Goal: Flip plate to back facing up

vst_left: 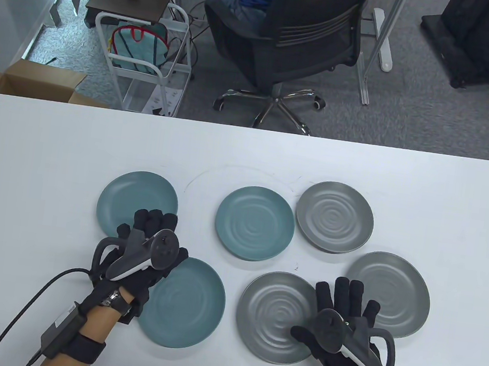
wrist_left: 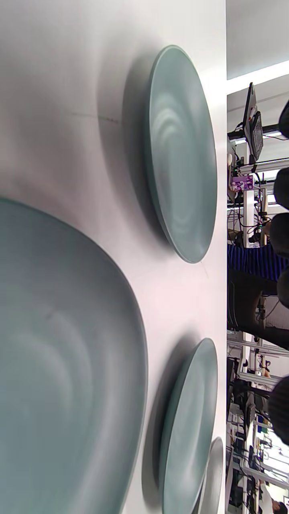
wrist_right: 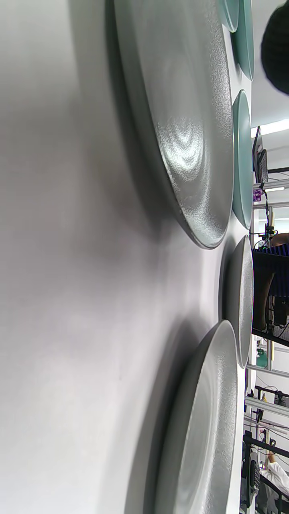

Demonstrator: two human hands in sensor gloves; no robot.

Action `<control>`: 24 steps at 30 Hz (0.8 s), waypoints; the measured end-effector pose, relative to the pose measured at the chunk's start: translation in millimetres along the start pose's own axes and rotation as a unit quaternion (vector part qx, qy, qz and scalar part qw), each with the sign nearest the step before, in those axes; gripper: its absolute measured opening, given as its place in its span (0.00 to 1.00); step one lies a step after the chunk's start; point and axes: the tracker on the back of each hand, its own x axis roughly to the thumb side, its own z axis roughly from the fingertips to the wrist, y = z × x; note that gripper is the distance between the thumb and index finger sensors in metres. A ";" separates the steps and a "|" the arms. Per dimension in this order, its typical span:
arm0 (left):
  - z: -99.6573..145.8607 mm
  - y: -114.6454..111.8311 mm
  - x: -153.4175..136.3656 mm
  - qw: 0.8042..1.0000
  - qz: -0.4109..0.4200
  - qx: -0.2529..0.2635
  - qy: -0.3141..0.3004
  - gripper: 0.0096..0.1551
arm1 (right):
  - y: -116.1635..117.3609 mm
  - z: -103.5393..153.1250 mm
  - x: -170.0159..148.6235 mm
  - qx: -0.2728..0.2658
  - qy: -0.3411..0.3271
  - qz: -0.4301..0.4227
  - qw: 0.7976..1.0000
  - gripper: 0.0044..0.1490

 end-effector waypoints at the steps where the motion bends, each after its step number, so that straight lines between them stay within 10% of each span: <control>1: -4.7 1.0 0.6 1.000 -0.005 -0.005 0.004 0.50 | 0.0 0.0 0.0 0.001 0.000 0.001 1.000 0.66; 24: -63.4 -44.1 -23.0 0.987 -0.056 -0.113 0.099 0.50 | -3.4 2.9 -3.7 -0.003 0.002 0.000 1.000 0.66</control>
